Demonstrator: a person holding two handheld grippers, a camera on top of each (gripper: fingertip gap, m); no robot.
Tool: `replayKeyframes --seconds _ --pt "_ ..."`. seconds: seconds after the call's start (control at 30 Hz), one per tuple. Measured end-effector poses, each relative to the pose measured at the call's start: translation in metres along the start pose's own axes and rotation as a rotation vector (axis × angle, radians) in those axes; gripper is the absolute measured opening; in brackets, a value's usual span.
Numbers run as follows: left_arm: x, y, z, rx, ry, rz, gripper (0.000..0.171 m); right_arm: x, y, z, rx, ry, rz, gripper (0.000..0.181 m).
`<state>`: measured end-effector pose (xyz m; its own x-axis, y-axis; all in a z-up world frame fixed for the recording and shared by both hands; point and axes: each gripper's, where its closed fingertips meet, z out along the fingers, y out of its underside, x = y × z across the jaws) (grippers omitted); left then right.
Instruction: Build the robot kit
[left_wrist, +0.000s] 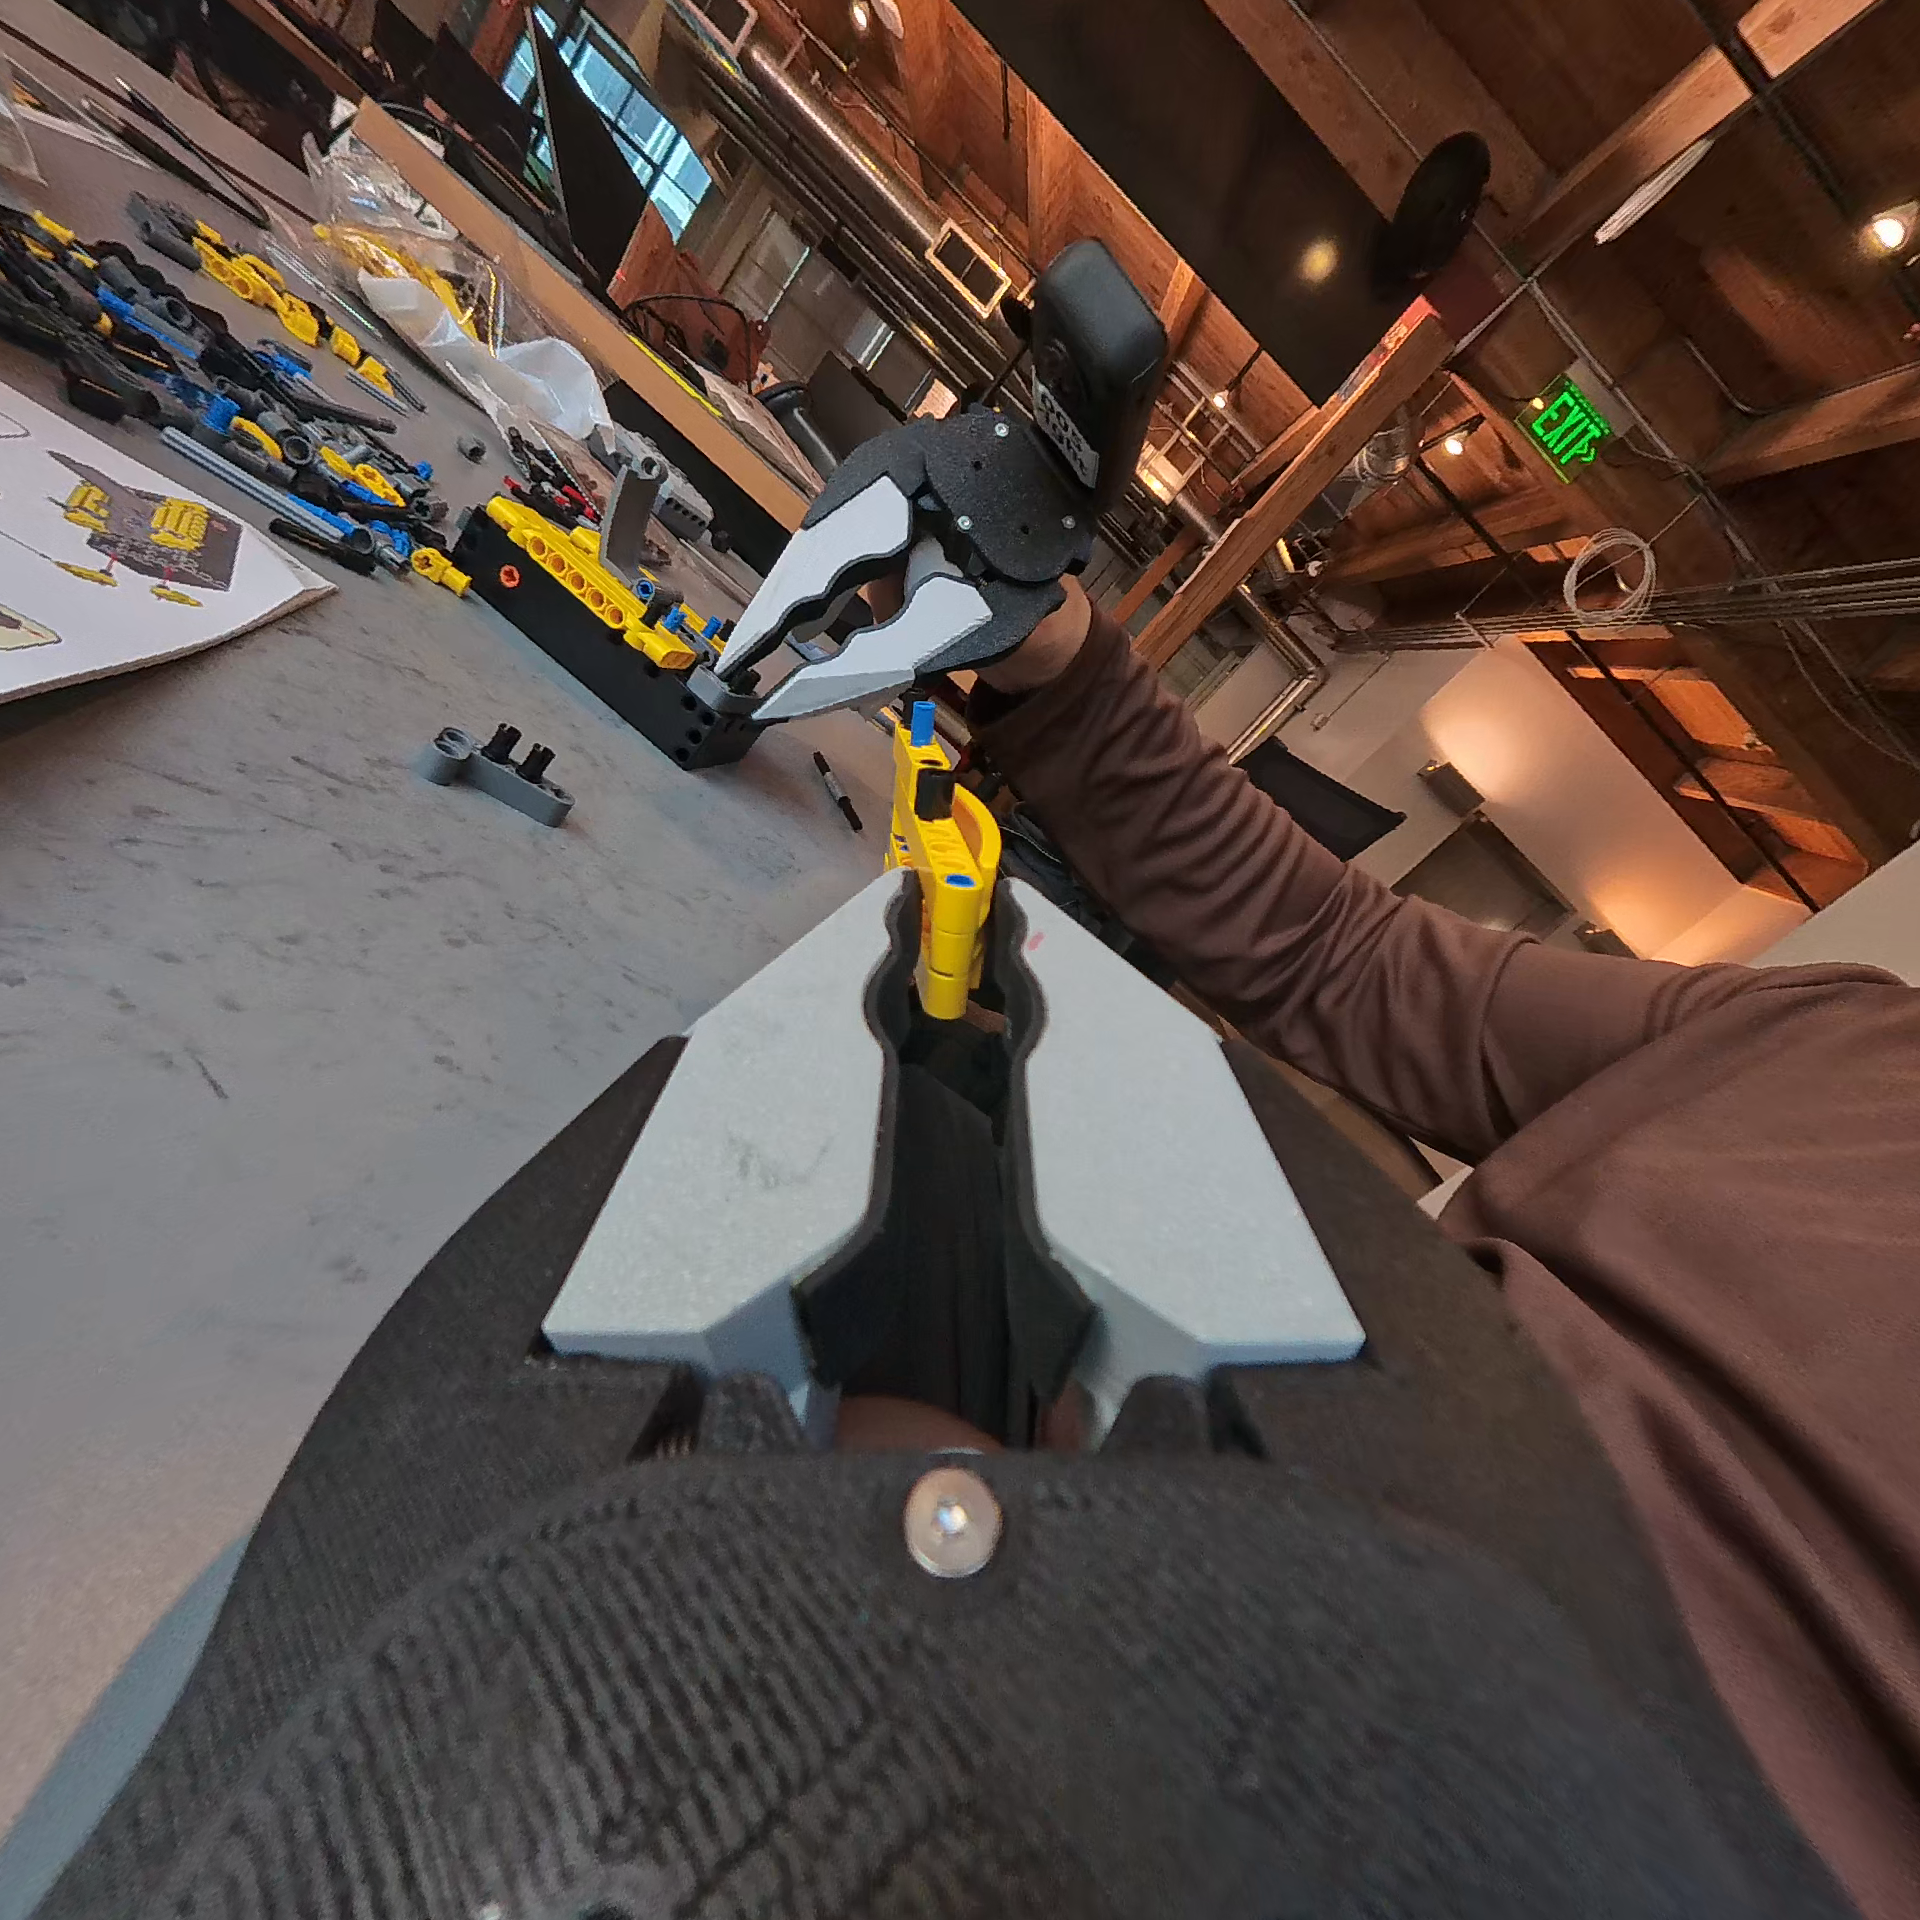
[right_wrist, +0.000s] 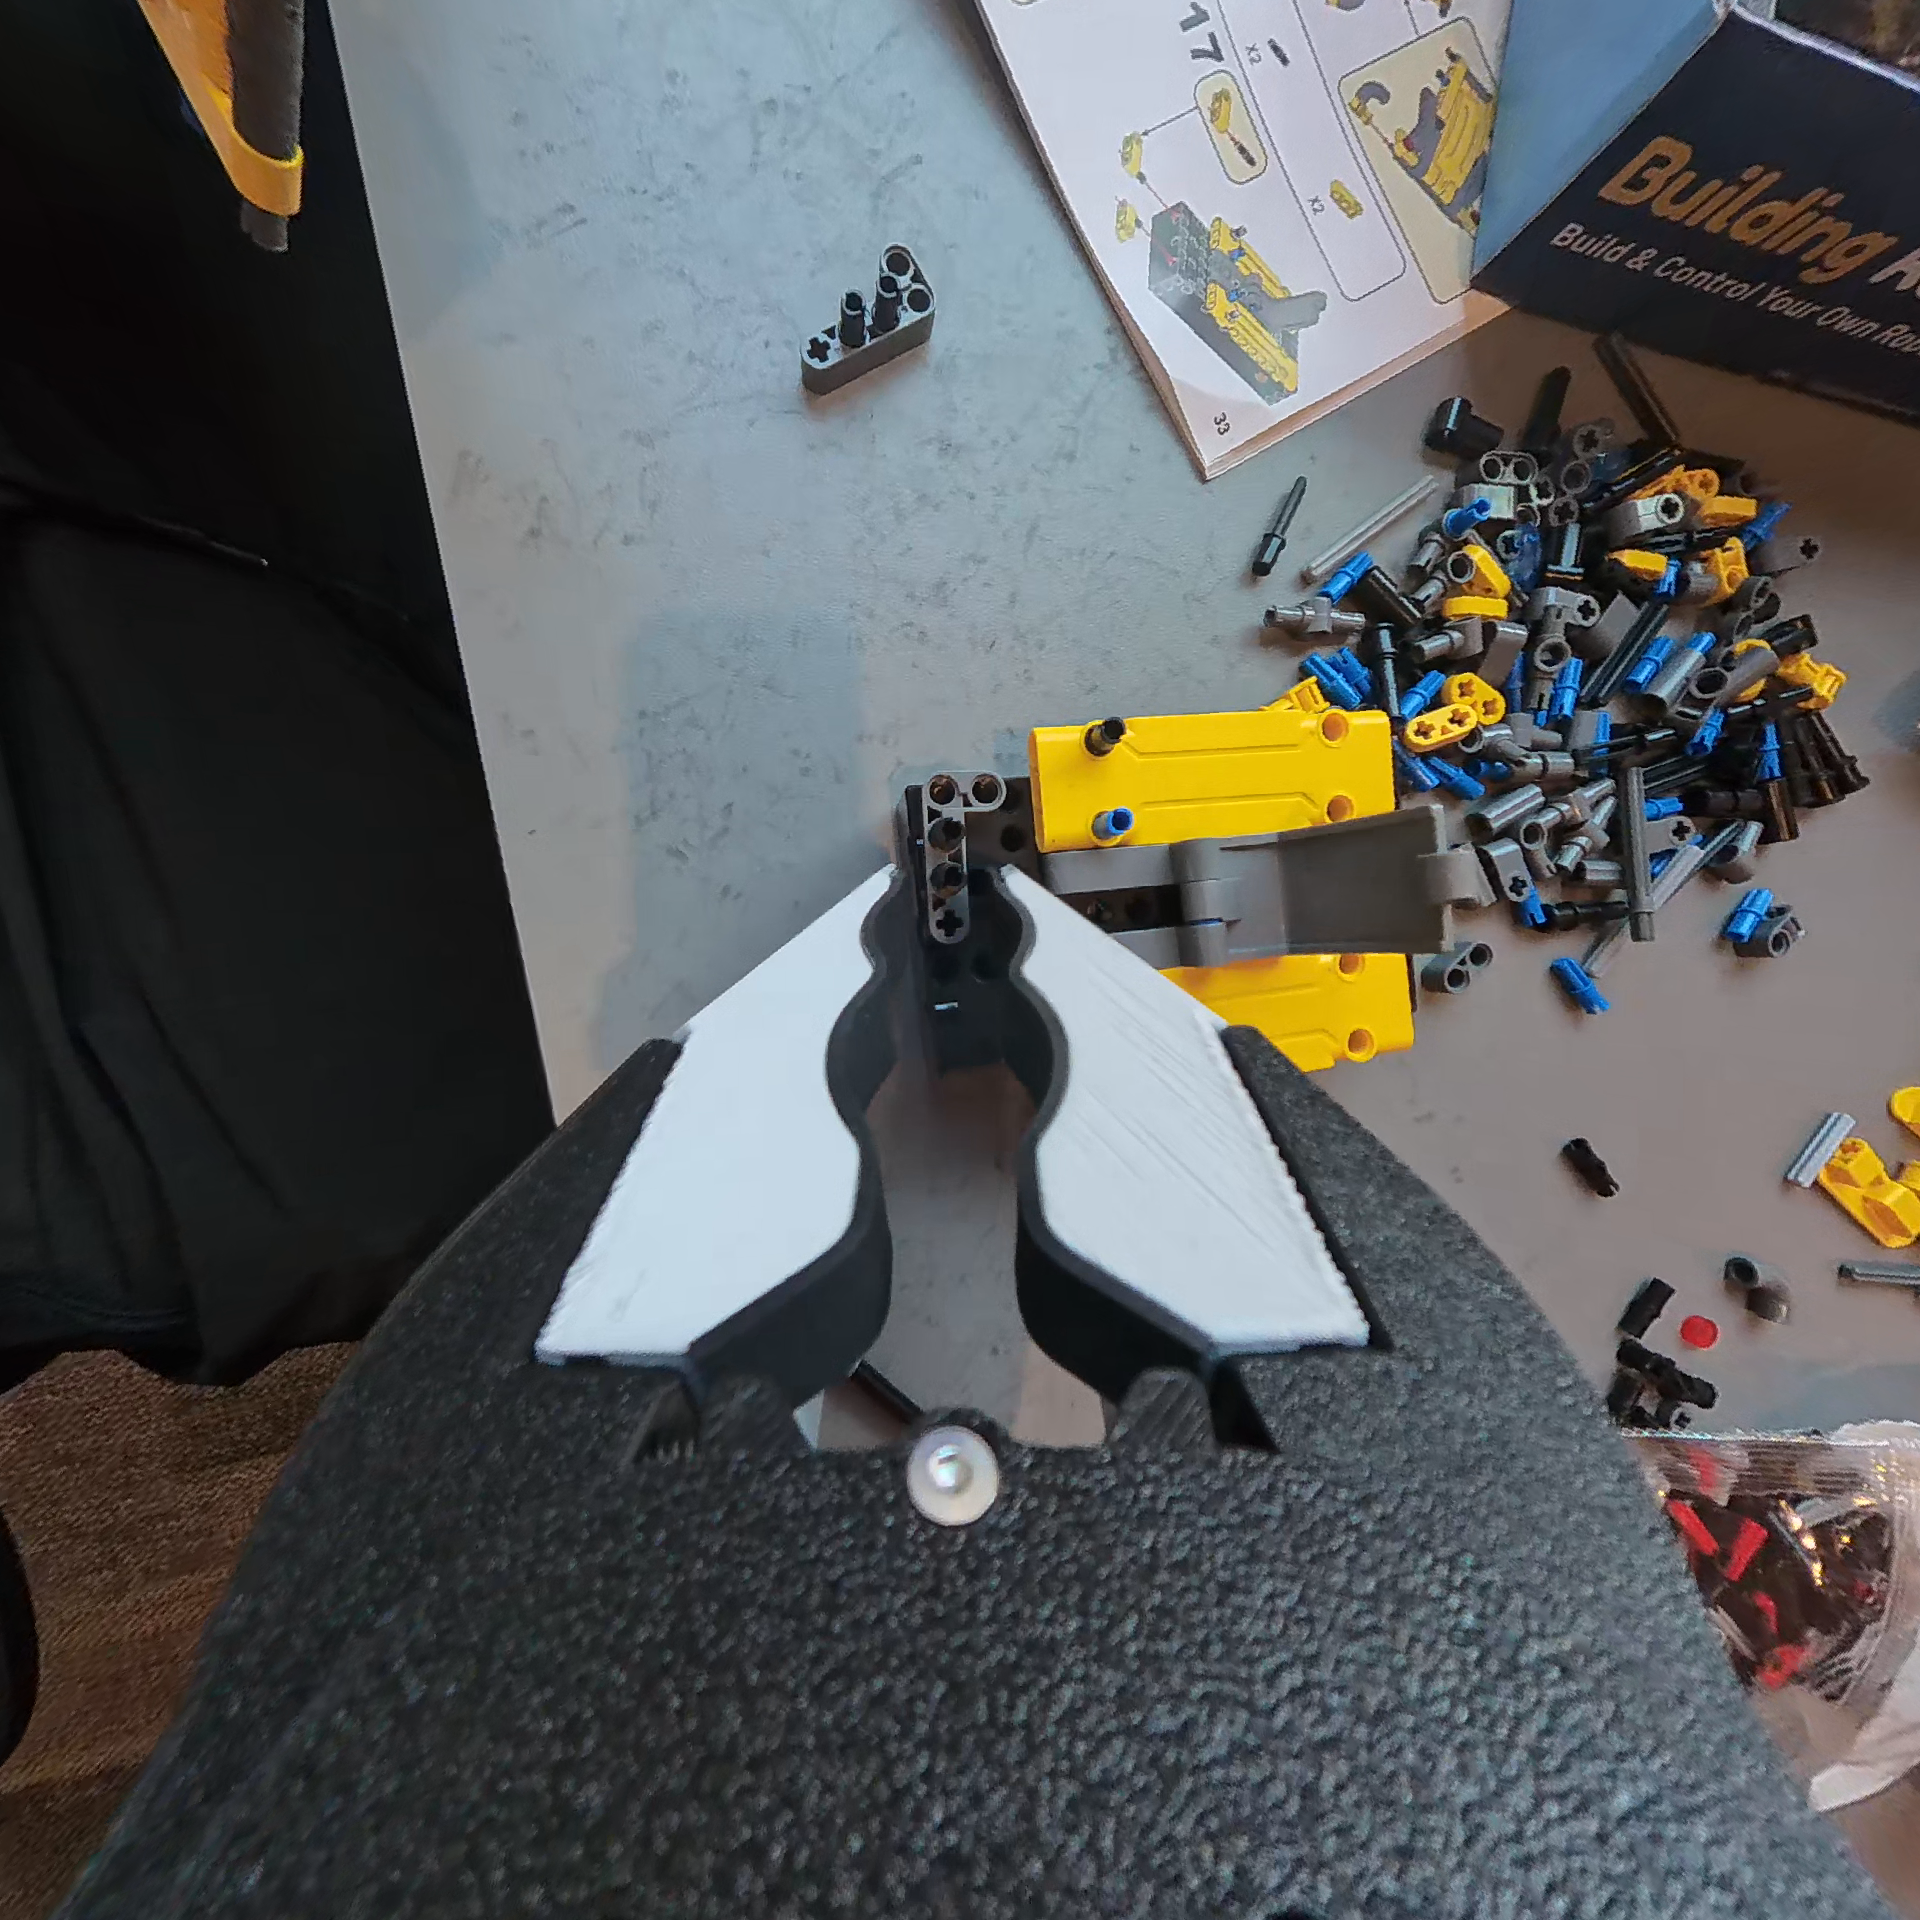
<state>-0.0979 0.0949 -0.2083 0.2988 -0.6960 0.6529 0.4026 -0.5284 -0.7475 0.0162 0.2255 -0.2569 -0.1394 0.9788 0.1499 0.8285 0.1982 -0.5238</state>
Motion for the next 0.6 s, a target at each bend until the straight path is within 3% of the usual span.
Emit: replayKeyframes --seconds 0.6 --pt "-0.0005 0.0022 0.0011 -0.008 -0.001 -0.002 0.011 -0.0001 0.0007 -0.0026 0.020 0.007 0.009 0.011"
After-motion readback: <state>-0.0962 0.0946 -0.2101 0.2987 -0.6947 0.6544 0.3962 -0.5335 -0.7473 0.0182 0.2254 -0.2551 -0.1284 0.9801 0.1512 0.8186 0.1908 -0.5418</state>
